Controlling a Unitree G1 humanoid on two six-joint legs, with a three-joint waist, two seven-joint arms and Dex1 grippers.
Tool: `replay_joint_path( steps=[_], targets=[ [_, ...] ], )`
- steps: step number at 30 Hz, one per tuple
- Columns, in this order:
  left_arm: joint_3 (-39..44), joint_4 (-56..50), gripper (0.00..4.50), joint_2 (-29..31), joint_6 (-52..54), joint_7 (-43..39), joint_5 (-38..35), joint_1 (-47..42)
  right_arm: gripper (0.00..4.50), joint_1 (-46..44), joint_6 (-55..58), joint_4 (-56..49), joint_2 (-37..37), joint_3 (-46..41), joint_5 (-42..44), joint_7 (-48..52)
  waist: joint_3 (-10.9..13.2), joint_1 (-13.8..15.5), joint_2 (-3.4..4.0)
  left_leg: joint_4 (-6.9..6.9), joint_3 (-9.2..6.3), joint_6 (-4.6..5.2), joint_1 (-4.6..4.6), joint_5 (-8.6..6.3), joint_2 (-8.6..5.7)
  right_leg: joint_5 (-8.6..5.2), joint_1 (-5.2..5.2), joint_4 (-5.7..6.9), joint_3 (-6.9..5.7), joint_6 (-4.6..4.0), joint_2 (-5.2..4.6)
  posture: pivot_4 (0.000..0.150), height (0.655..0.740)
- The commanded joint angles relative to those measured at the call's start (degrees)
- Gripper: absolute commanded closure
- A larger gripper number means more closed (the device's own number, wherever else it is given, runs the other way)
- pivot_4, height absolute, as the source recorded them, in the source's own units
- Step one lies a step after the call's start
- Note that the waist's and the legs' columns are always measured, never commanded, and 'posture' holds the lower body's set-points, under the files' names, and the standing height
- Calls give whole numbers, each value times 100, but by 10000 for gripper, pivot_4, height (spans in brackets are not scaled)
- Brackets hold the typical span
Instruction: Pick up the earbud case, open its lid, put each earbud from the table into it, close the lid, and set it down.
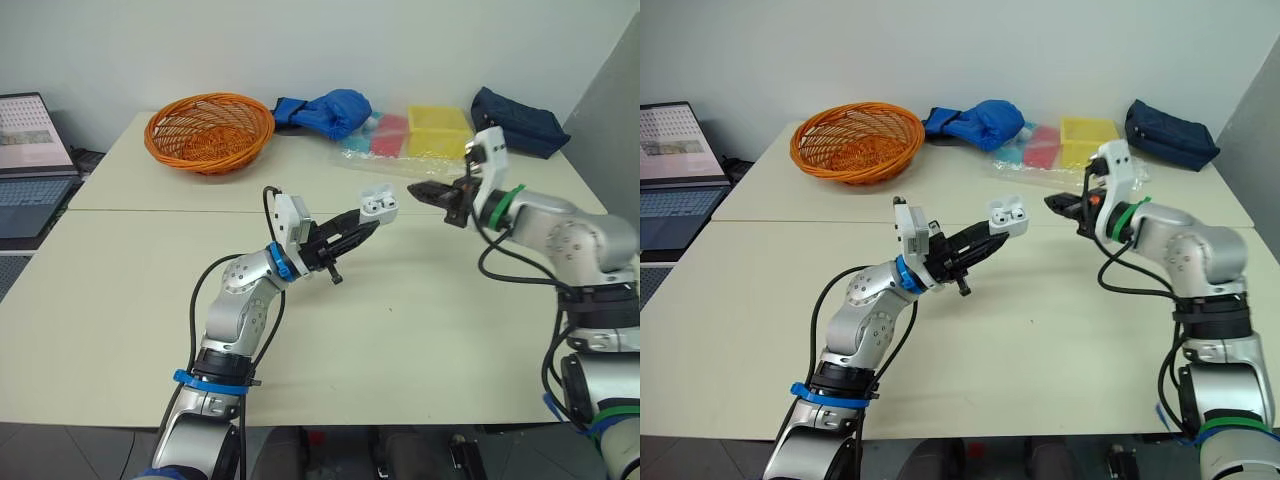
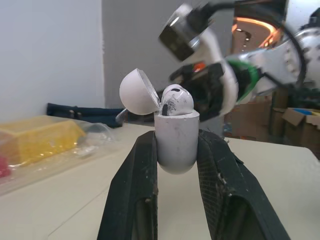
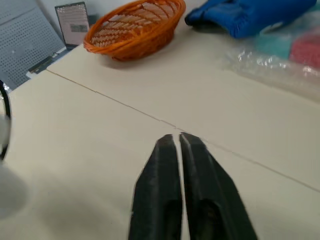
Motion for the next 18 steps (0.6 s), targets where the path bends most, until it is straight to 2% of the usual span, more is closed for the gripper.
replay_joint_path(
  steps=[1,6,9,12,16,18],
  targets=[
    [-69,-219,37716,125,133,-246,-112,-88,44464,-518,-163,32,255,40,-68,497,0,-3,0,-1,-1,0,0,0,1,0,-1,2,-2,-1,9,1500,7400],
    [-40,-169,37716,157,122,-279,-81,-128,44464,-582,344,-319,167,166,69,1171,0,56,0,0,-9,0,-1,0,14,-3,3,7,-23,-7,19,1500,7400],
    [-28,-115,37716,152,90,-262,-47,-163,44464,-551,1118,-963,48,-142,583,1179,0,54,0,2,-11,0,-2,0,19,-3,3,7,-15,-7,3,1500,7400],
    [-11,-55,37716,116,68,-226,-18,-215,44464,-423,1499,-1483,-83,-235,750,1082,0,53,0,3,-14,0,-3,0,13,-3,4,6,-11,-4,-17,1500,7400],
    [-18,46,37716,87,19,-251,22,-289,44464,-323,1539,-1736,-89,-331,685,910,0,44,0,6,-14,0,-2,0,9,-2,5,5,-12,-1,-22,1500,7400],
    [6,84,37716,72,39,-262,5,-330,44464,-279,1303,-1839,-150,-240,387,791,0,43,0,7,-13,0,-2,0,9,-2,4,8,-13,-1,-19,1500,7400]
  ],
)
